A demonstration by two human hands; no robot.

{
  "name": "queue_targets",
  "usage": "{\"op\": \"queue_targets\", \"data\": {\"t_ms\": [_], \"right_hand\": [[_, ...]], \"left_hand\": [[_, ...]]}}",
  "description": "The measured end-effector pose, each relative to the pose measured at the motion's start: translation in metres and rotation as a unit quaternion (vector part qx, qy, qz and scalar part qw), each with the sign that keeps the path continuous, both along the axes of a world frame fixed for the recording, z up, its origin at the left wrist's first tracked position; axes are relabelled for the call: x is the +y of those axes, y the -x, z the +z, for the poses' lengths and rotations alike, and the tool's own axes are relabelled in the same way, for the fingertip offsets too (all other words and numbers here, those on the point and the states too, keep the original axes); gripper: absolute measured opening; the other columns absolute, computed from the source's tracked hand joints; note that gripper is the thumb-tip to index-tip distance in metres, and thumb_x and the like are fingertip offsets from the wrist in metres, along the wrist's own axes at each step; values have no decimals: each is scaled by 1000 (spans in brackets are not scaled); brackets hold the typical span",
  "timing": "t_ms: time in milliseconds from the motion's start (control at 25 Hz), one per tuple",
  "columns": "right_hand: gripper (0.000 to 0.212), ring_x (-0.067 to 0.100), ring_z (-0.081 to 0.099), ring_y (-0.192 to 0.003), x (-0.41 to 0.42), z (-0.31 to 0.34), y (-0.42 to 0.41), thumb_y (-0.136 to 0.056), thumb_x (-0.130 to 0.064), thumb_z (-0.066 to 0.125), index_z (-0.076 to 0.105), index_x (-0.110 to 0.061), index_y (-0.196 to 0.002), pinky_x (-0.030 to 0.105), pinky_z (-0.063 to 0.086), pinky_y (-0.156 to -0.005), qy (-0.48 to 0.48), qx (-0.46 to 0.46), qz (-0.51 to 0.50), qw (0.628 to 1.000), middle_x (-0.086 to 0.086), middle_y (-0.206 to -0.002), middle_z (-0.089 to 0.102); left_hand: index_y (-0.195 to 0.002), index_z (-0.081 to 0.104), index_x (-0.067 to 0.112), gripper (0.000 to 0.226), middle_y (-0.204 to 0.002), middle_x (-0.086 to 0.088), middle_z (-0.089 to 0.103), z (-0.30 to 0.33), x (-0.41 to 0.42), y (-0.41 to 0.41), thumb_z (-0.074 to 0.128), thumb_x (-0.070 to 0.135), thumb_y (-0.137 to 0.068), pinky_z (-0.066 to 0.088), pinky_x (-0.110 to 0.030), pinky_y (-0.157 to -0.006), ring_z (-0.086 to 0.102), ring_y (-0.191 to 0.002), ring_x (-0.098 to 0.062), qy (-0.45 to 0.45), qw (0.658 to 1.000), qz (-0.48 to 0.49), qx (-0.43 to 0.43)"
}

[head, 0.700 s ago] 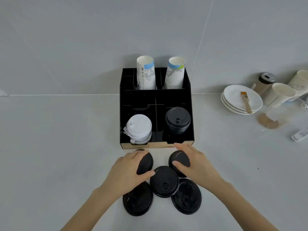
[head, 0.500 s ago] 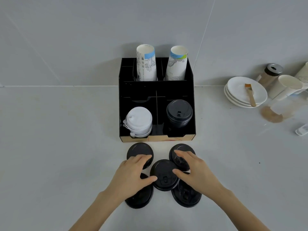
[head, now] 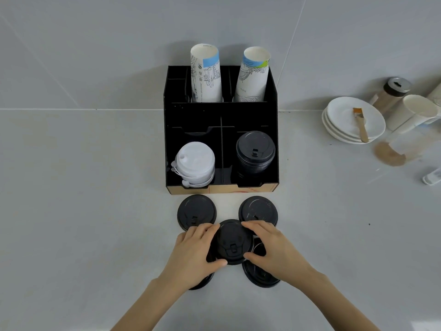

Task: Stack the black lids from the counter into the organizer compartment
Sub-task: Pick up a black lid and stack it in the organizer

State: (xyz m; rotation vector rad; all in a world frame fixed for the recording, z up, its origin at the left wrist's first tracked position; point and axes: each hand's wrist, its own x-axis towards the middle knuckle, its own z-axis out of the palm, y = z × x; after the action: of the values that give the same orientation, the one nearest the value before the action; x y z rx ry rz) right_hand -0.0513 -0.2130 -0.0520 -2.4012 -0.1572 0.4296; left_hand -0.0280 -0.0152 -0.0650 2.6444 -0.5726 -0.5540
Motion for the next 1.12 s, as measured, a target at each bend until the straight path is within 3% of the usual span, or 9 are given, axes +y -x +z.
{"op": "queue_targets", "data": {"t_ms": [400,680,800,960,1120], "right_hand": [[53,10,41,-121,3,4,3,-79,-29,62,40,-23,-127,27,33,-106,-14,-21,-9,1000,-6,-133,46],[48,1,42,-118,-1,22,1,-79,-29,63,45,-24,-124,9,29,-99,-49,-61,-42,996,-12,-132,45],[47,-4,40,-115,-4,32,-1,-79,-28,64,47,-24,-122,-6,21,-91,-67,-79,-62,993,-16,-127,45],[45,-1,44,-114,-10,45,-9,-79,-27,64,49,-23,-121,-8,23,-89,-88,-95,-80,988,-16,-124,48],[44,-4,43,-111,-15,56,-22,-78,-27,65,50,-23,-120,-9,21,-88,-83,-122,-96,984,-18,-121,46]], "left_hand": [[-135,19,25,66,-143,6,27,2,-5,2,51,43,-81,24,-31,-105,28,-127,-13,34,999,6,2],[-134,24,25,64,-142,7,30,23,-5,-5,56,39,-80,25,-27,-104,30,-126,-12,117,992,22,-29],[-133,28,25,62,-140,8,33,34,-7,-10,59,35,-80,23,-18,-101,29,-123,-7,175,983,33,-38],[-130,33,27,56,-132,16,34,48,-11,-20,60,33,-80,18,-2,-93,27,-120,0,218,974,41,-49],[-129,35,25,55,-136,11,37,59,-18,-36,59,32,-80,21,-14,-100,31,-126,-4,226,971,44,-59]]}}
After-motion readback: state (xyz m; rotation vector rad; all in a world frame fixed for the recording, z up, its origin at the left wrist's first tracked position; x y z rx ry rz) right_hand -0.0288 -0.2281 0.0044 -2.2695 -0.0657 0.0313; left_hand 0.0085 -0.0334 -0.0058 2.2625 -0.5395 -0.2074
